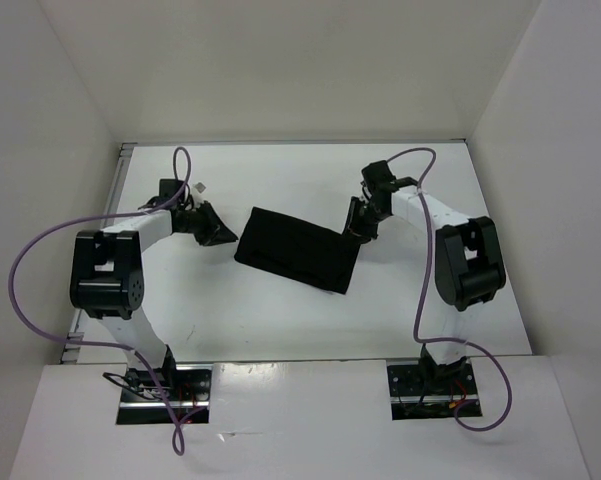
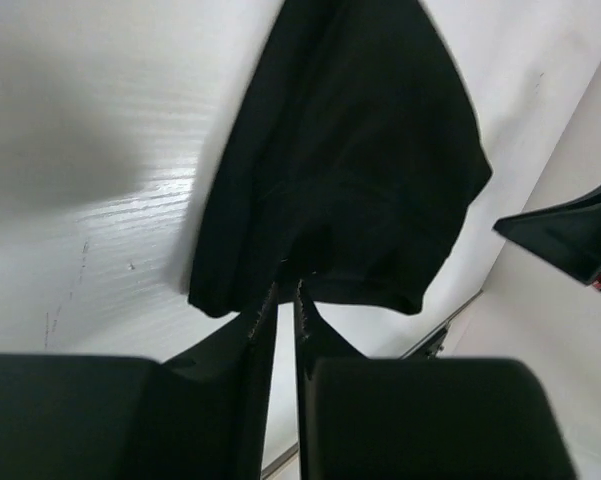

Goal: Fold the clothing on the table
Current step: Fold the skirt

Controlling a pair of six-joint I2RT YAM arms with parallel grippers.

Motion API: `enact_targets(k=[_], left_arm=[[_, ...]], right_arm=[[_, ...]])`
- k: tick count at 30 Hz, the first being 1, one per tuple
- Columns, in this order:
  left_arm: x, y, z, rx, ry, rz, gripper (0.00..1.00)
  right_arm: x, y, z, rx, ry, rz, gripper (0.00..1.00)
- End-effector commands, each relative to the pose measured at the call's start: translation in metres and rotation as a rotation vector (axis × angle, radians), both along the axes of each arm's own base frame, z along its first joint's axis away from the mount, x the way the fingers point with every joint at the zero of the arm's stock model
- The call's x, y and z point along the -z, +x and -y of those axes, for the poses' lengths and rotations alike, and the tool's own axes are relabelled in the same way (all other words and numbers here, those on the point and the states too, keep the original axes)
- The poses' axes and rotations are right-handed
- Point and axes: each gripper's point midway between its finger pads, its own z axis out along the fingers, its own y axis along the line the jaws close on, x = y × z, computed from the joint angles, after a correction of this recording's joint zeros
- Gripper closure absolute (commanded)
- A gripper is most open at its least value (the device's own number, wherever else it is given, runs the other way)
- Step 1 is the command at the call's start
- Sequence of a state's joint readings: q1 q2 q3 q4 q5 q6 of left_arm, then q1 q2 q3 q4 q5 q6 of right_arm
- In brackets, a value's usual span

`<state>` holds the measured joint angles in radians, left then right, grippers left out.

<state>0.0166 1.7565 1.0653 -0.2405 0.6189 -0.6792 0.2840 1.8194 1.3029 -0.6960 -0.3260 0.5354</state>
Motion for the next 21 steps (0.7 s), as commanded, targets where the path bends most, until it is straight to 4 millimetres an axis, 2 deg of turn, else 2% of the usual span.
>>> enact_targets(k=[1, 3, 4, 5, 8, 11, 13, 14, 16, 17, 18, 19, 20, 21], left_arm=[[0.011, -0.005, 0.002, 0.032, -0.008, -0.009, 0.83], [0.01, -0.007, 0.007, 0.046, -0.016, -0.009, 0.8], [0.01, -0.008, 0.011, 0.056, -0.016, -0.009, 0.75], [0.01, -0.008, 0.011, 0.056, -0.016, -0.009, 0.65], [0.004, -0.01, 0.016, 0.079, -0.052, 0.001, 0.56], [0.004, -0.009, 0.02, 0.093, -0.06, 0.001, 0.56], [0.003, -0.01, 0.021, 0.098, -0.068, 0.001, 0.56], [0.006, -0.01, 0.021, 0.098, -0.068, -0.008, 0.56], [0.009, -0.013, 0.021, 0.104, -0.065, -0.012, 0.64], [0.012, -0.016, 0.021, 0.103, -0.065, -0.022, 0.68], [0.013, -0.016, 0.02, 0.099, -0.057, -0.023, 0.72], [0.017, -0.018, 0.019, 0.092, -0.047, -0.033, 0.75], [0.019, -0.017, 0.017, 0.087, -0.039, -0.034, 0.84], [0.023, -0.022, 0.016, 0.088, -0.028, -0.048, 0.87]], right_arm=[[-0.008, 0.019, -0.006, 0.009, 0.028, 0.04, 0.69], [-0.006, 0.02, -0.009, 0.004, 0.04, 0.036, 0.68], [-0.004, 0.017, -0.008, 0.004, 0.038, 0.028, 0.66], [0.002, 0.015, -0.009, 0.001, 0.043, 0.013, 0.66], [0.006, 0.012, -0.012, -0.016, 0.062, 0.004, 0.65], [0.011, 0.012, -0.015, -0.034, 0.079, -0.006, 0.65], [0.016, 0.009, -0.027, -0.064, 0.095, -0.018, 0.67], [0.007, 0.014, -0.037, -0.098, 0.101, 0.016, 0.68], [0.0, 0.011, -0.05, -0.165, 0.099, 0.049, 0.68], [-0.01, 0.013, -0.06, -0.2, 0.103, 0.077, 0.68], [-0.014, 0.004, -0.074, -0.261, 0.088, 0.085, 0.68], [-0.013, 0.001, -0.081, -0.312, 0.067, 0.097, 0.67], [-0.018, 0.006, -0.086, -0.335, 0.027, 0.132, 0.66], [-0.01, -0.007, -0.097, -0.388, -0.015, 0.106, 0.66]])
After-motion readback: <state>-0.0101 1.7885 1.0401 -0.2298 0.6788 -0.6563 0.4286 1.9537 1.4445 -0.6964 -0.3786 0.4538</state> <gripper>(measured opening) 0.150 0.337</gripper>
